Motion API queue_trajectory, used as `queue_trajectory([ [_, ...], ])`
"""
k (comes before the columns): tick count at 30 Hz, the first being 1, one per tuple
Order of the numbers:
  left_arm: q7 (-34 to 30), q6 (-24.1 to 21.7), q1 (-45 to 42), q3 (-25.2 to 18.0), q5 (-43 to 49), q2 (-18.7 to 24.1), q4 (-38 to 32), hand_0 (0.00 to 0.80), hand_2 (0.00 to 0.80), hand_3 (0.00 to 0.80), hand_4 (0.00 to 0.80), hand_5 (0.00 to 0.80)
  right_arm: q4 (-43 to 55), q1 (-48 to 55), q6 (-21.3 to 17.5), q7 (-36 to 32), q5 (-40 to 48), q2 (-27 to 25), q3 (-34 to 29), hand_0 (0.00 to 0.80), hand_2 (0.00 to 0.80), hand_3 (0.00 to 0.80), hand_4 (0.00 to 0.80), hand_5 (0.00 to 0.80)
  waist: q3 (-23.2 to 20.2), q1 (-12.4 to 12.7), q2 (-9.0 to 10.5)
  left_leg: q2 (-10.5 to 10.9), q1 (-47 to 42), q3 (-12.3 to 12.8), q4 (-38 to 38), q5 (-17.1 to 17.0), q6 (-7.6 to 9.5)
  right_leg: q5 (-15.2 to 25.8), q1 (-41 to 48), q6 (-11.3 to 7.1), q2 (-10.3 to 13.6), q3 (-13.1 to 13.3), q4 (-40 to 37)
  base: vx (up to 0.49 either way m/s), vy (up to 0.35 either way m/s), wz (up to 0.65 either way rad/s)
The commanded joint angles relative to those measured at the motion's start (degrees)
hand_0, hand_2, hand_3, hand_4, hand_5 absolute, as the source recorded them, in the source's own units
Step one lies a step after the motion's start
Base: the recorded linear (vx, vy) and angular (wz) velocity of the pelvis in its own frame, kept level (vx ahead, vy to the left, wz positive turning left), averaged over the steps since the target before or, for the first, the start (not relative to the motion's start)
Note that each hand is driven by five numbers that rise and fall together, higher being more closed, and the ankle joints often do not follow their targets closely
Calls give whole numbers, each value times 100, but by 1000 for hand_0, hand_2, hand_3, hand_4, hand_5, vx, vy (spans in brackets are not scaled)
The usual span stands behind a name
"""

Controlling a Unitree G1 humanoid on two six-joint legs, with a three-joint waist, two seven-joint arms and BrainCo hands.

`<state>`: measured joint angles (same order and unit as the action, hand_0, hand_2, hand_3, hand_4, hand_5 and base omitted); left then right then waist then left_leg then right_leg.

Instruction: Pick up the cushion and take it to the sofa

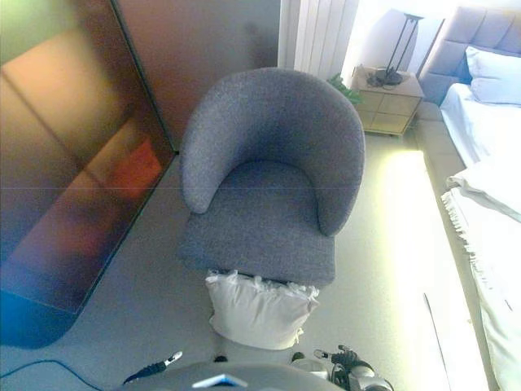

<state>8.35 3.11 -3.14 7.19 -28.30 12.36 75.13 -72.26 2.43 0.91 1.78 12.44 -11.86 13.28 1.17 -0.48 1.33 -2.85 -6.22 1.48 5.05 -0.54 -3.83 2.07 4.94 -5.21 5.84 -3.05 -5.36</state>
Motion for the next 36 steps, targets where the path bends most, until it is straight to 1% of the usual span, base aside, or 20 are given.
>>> queue_trajectory([
  [1,-34,40,337,16,-141,-124,208,0,0,0,0,0,-157,-333,-138,61,17,-24,15,0,0,0,0,0,97,109,43,487,190,103,-5,125,437,-84,-41,166,-348,-263,90,0,0,0],
  [2,-150,-34,350,-4,-158,-123,209,0,0,0,0,0,-141,-344,-120,56,11,-33,18,0,0,0,0,0,103,104,43,486,195,102,-5,120,438,-80,-49,168,-352,-258,91,-17,-15,4],
  [3,-131,-128,362,16,-113,-132,192,0,0,0,0,0,-137,-348,-118,57,15,-37,22,0,0,0,0,0,106,111,47,485,195,99,-5,122,437,-76,-42,170,-354,-265,81,-14,-21,5],
  [5,4,49,360,45,-158,-142,149,0,0,0,0,0,-136,-347,-117,60,42,-44,12,0,0,0,0,0,118,129,51,484,178,92,-5,134,437,-78,-23,163,-355,-285,78,-4,-24,5],
  [8,18,-50,327,14,-28,-137,189,0,0,0,0,0,-144,-339,-100,56,52,-36,2,0,0,0,0,0,110,127,65,482,163,84,-5,136,435,-63,-8,160,-356,-283,60,0,0,0],
  [26,54,75,290,14,127,-135,279,0,0,0,0,0,-263,-283,-145,116,-52,6,3,0,0,0,0,0,97,106,15,471,154,103,-5,137,414,-68,20,158,-363,-324,36,0,0,0],
  [36,152,-69,312,2,66,-108,245,0,0,0,0,0,-246,-279,-198,212,-117,-8,35,0,0,0,0,0,167,78,8,459,143,79,-5,120,421,-129,16,205,-426,-285,110,19,-23,0],
])
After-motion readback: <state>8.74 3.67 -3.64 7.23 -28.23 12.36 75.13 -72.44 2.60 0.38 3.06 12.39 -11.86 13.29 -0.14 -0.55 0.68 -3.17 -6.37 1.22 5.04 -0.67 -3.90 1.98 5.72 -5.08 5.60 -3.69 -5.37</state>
